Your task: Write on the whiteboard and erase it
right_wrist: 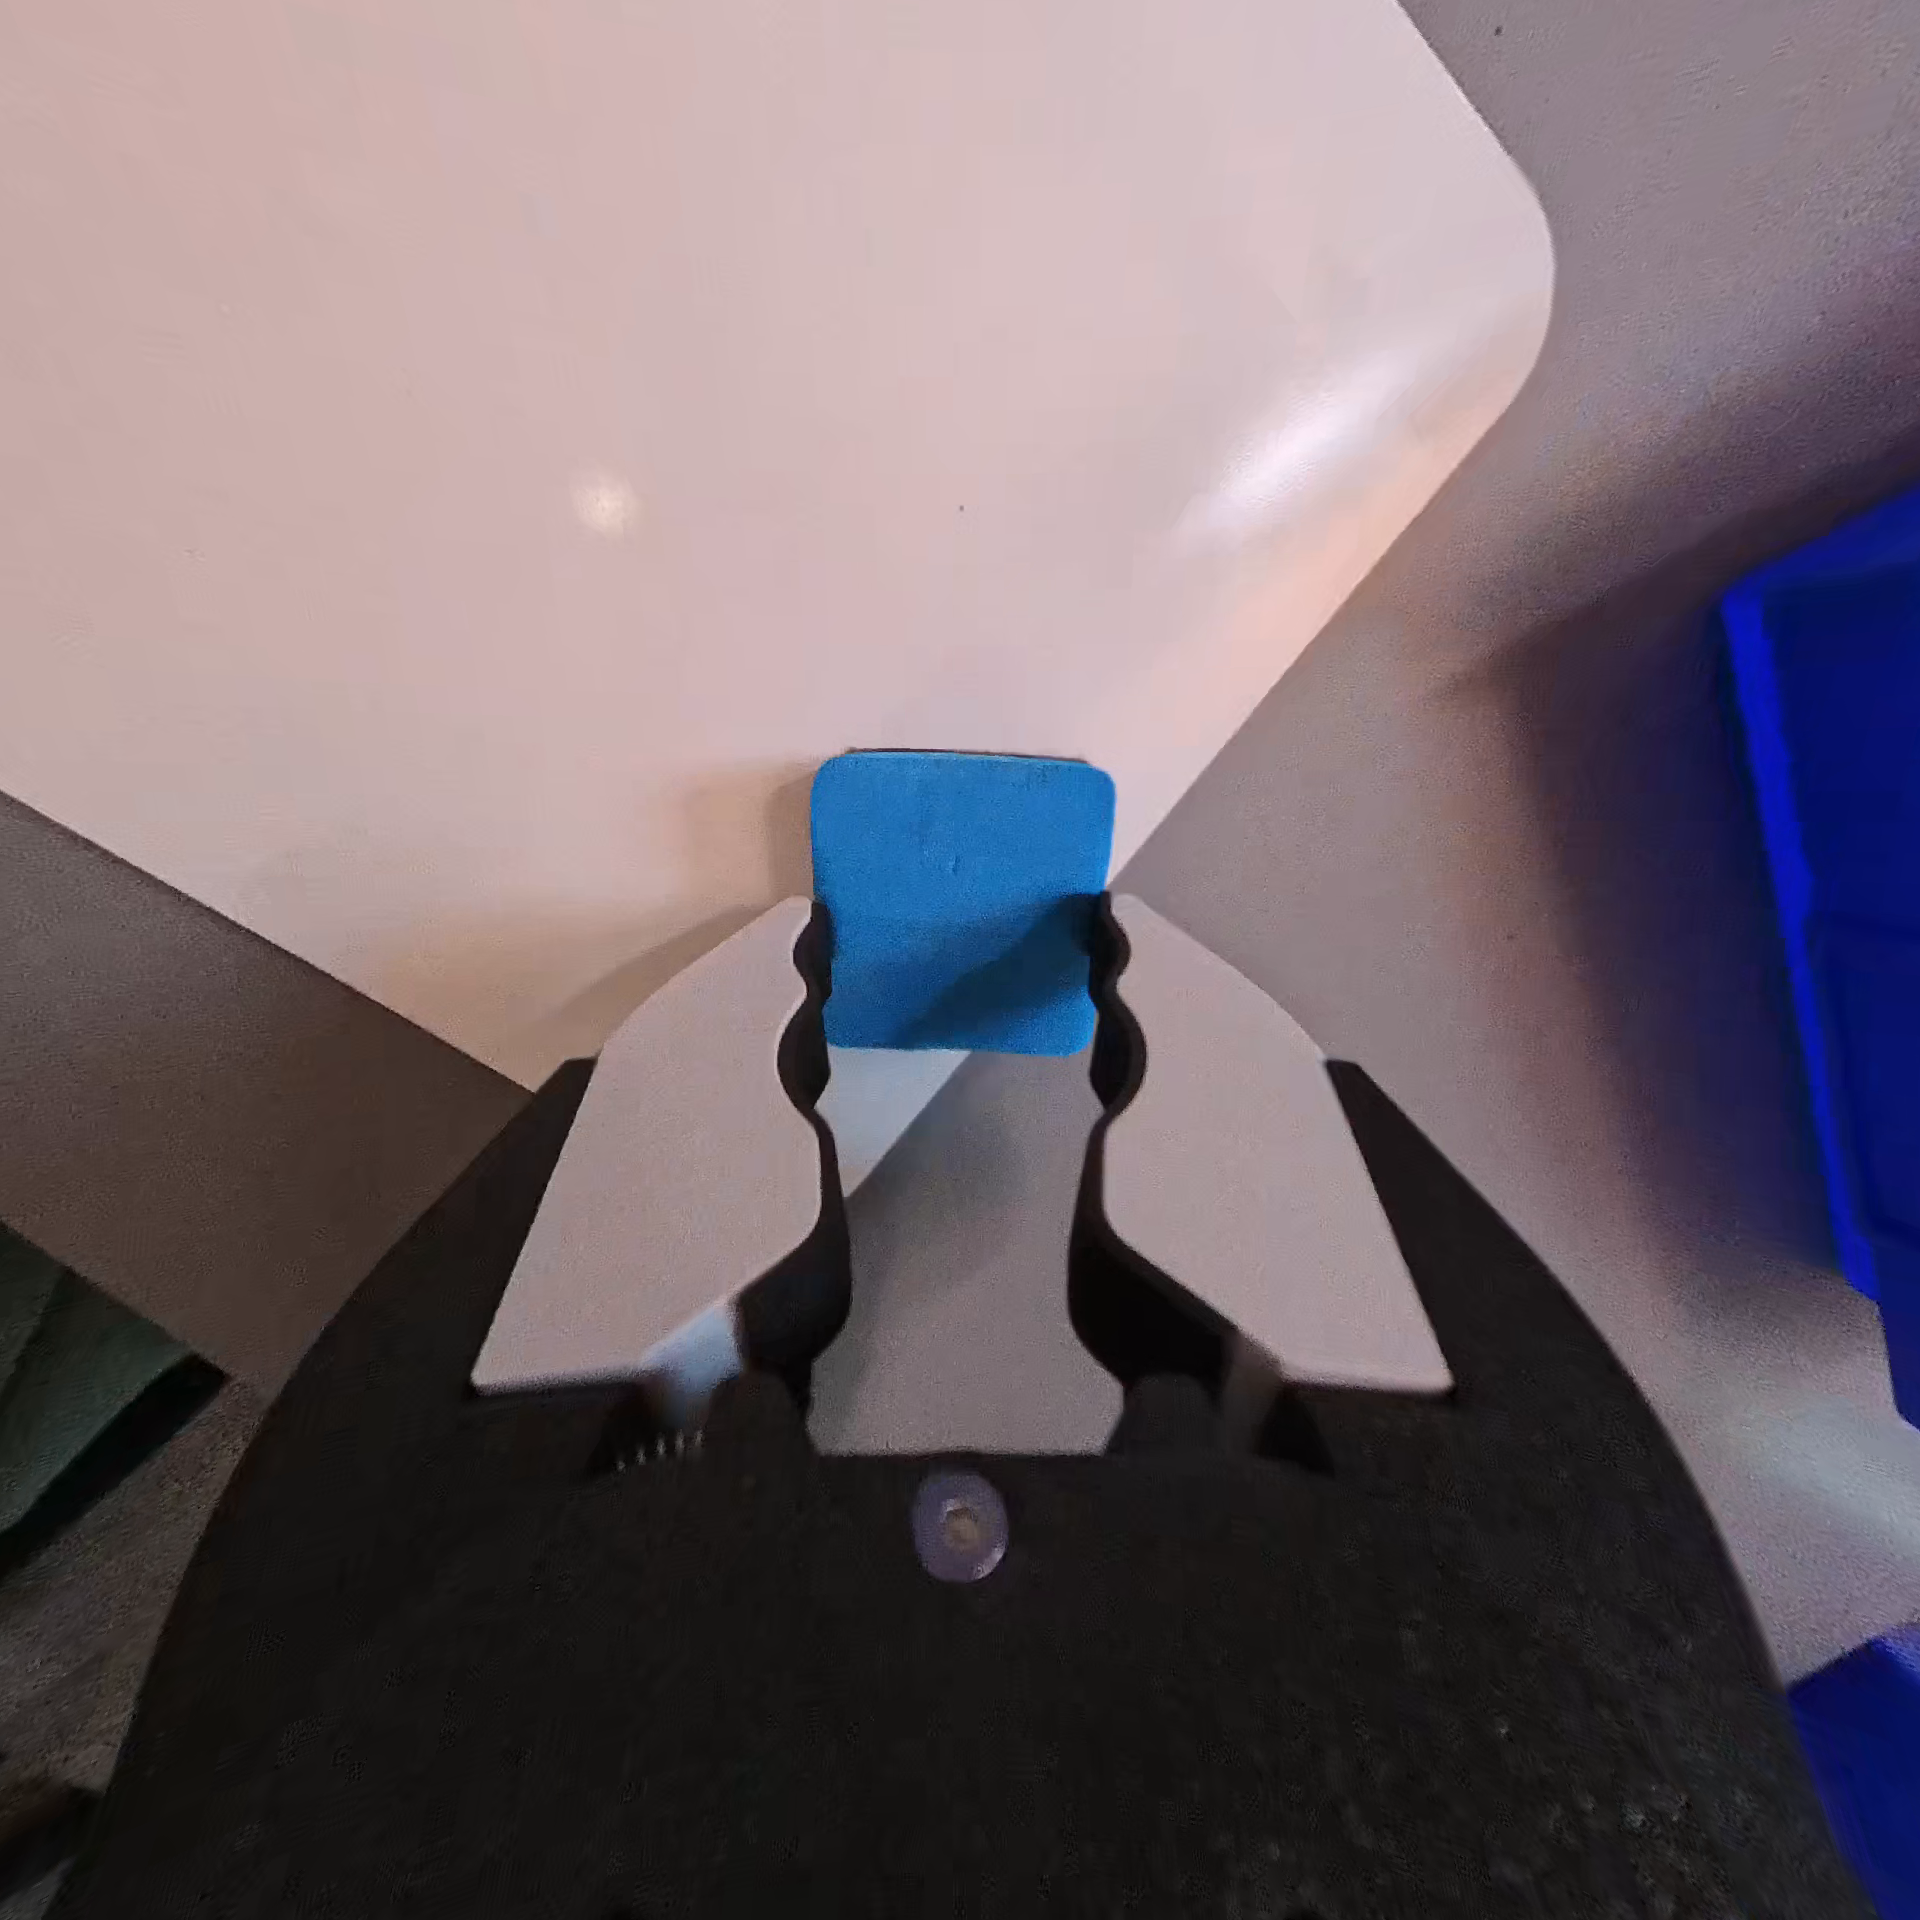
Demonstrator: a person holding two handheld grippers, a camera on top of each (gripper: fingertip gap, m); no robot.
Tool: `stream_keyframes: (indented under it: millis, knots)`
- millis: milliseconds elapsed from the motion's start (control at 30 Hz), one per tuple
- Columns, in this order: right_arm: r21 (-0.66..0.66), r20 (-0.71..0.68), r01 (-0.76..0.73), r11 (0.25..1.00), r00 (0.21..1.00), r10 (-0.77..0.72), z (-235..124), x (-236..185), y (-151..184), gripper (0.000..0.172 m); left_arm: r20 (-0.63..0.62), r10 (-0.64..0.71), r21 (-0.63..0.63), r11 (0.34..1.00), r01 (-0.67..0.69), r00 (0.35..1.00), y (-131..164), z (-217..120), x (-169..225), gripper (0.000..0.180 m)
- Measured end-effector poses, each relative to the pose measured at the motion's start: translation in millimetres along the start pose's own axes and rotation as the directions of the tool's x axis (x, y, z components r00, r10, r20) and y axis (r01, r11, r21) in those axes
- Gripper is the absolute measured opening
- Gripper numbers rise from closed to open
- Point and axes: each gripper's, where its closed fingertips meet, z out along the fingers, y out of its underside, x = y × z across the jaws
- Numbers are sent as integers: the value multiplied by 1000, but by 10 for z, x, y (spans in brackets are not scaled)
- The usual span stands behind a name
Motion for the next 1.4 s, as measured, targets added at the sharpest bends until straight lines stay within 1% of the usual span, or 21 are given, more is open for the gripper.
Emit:
stream_keyframes:
  millis: [33, 67, 133, 233, 267, 333, 367, 400, 500, 567, 633, 833, 900, 967, 1000, 1100, 1167, 1267, 1300, 1367, 1400]
  knots:
    - [12, 11, 13, 1000, 1000, -13, 3, -61, -21, 48, 6, -1, -2, 1000, 1, 1000, -2, 3, -8, 0]
    - [32, 46, 63, 997, 997, -65, 12, -251, -105, 49, 6, -5, -3, 1000, 5, 1000, -4, 6, -14, 0]
    - [87, 121, 184, 979, 974, -193, 44, -805, -388, 48, -7, -20, 3, 1000, 20, 1000, -5, 8, -17, 0]
    - [174, 194, 400, 900, 882, -430, 61, -1732, -765, 49, -11, -27, 9, 1000, 27, 1000, -2, 7, -18, 0]
    - [199, 205, 440, 876, 855, -476, 63, -1953, -851, 49, -9, -25, 9, 1000, 25, 1000, 0, 6, -19, 0]
    - [199, 228, 464, 863, 835, -502, 75, -2033, -920, 48, -8, -24, 9, 1000, 24, 1000, 6, 1, -19, 0]
    - [190, 218, 431, 882, 858, -466, 101, -1878, -951, 49, -7, -23, 10, 1000, 23, 1000, 9, -1, -18, 0]
    - [174, 192, 374, 911, 895, -404, 133, -1609, -971, 48, -3, -19, 9, 1000, 19, 1000, 12, -4, -19, 0]
    - [100, 107, 112, 989, 987, -122, 206, -481, -829, 48, 8, -9, 4, 1000, 9, 1000, 16, -6, -20, 0]
    - [73, 50, -51, 996, 998, 48, 222, 199, -649, 48, 11, -11, 1, 1000, 11, 1000, 16, -7, -26, 0]
    - [88, 45, -125, 988, 992, 122, 239, 534, -591, 48, 10, -17, 3, 1000, 17, 1000, 18, -7, -31, 0]
    - [129, -75, -54, 990, 995, 64, 302, 817, -839, 49, -1, -30, 13, 999, 30, 1000, 20, -8, -31, 0]
    - [209, -69, -50, 977, 995, 65, 290, 827, -979, 49, -4, -27, 18, 999, 27, 1000, 20, -10, -28, 0]
    - [323, -16, -108, 940, 993, 119, 220, 813, -1163, 49, -35, -40, 35, 999, 42, 999, 15, -10, -12, 0]
    - [351, -6, -128, 928, 990, 139, 196, 829, -1232, 49, -52, -55, 53, 997, 58, 997, 3, -12, -15, 0]
    - [331, -36, -157, 930, 983, 178, 242, 952, -1380, 50, -71, -105, 139, 984, 114, 992, -104, -48, -88, 0]
    - [321, -7, -234, 918, 968, 250, 314, 1016, -1533, 50, -44, -119, 175, 977, 125, 992, -140, -78, -158, 0]
    - [268, -82, -274, 924, 949, 305, 469, 1236, -1630, 50, 9, -122, 222, 968, 117, 992, -186, -147, -235, 0]
    - [231, -74, -297, 926, 944, 321, 550, 1266, -1613, 50, 26, -124, 238, 964, 114, 992, -204, -176, -261, 0]
    - [210, -43, -334, 919, 936, 350, 667, 1295, -1604, 62, 58, -130, 272, 956, 110, 990, -241, -238, -313, 0]
    - [239, -44, -324, 915, 938, 343, 666, 1305, -1630, 69, 70, -133, 290, 951, 108, 989, -259, -268, -337, 0]
